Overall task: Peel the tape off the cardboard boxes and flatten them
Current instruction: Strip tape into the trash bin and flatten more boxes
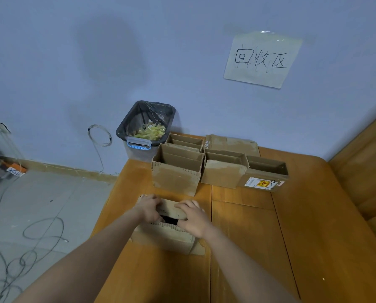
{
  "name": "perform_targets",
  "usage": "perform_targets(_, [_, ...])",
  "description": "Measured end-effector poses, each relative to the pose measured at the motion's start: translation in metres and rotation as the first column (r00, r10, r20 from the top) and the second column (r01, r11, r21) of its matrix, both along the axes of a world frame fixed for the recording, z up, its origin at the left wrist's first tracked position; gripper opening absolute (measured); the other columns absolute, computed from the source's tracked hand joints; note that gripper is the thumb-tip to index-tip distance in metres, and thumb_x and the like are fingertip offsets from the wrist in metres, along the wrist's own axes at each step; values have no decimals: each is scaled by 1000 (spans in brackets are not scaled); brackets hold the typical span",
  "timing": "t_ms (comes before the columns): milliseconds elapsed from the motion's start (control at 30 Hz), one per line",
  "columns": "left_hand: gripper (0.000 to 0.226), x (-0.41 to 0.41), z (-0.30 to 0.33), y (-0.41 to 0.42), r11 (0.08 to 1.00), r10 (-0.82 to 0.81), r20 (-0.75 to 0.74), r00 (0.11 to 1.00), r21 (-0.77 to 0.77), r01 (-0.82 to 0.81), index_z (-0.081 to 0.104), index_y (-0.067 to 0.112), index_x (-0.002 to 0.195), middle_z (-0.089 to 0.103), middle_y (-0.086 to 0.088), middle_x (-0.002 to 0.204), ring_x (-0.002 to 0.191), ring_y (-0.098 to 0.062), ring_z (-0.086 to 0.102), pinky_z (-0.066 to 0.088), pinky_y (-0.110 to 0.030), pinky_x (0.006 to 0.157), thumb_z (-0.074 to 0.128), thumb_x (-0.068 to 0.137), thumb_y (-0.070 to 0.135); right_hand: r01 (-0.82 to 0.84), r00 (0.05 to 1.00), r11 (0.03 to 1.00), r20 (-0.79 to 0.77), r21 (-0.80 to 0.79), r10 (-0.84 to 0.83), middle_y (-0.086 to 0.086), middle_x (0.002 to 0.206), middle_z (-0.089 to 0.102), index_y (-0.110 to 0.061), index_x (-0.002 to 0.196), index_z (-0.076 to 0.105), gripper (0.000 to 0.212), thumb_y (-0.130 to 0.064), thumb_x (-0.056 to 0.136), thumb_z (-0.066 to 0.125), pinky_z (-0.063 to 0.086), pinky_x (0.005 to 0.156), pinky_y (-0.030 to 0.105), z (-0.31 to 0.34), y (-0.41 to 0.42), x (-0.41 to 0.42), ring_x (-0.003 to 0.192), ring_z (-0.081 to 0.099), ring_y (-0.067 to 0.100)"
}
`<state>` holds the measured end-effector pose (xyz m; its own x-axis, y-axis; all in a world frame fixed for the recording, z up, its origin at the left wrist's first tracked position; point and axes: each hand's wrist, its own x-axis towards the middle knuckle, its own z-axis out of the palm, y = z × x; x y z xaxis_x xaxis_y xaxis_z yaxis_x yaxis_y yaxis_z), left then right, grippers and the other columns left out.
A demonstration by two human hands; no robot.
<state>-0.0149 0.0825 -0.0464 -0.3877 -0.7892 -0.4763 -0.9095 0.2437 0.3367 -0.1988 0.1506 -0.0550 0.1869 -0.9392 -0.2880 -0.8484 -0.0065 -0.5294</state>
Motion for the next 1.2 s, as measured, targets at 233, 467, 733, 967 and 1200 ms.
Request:
perform_targets(233, [110,14,-10,21,990,-132,-4,991,-39,132,4,21,156,-3,5,163,149,-20,-3,7,-42,121,66,77,65,-53,998,995,-38,-79,50,-11,150,28,-26,147,34,62,-33,88,51,13,116,36,-12,17,10,141,14,13])
perform_targets(467, [128,22,-17,44,966,-252,140,957,-21,258,-21,21,151,-34,-3,155,143,-27,-30,-10,-48,117,58,70,80,-168,970,984,-190,-58,154,-10,160,4,-31,152,18,71,-40,88,48,-16,113,40,-18,35,19,146,-10,12])
perform_targets(733, [125,27,-27,56,945,-245,171,954,-178,274,-24,19,150,-36,-4,153,143,-25,-30,-15,-42,117,47,71,85,-226,916,927,-390,-299,98,1,152,34,-19,143,43,55,-38,92,37,-4,117,49,-29,66,36,144,21,20])
perform_targets(967, [120,27,-27,59,908,-234,179,956,-311,281,-31,24,143,-36,1,151,138,-23,-36,-25,-41,112,43,72,86,-184,898,893,-439,-411,-17,-3,133,58,-19,128,61,51,-39,81,63,16,114,47,-36,76,40,129,50,14])
perform_targets(1200, [123,24,-19,56,874,-251,202,947,-374,311,-41,29,137,-48,-8,145,131,-26,-47,-25,-46,112,45,70,86,10,902,942,-404,-335,-153,0,160,14,-20,152,22,63,-39,96,45,-18,114,51,-18,51,37,147,3,18])
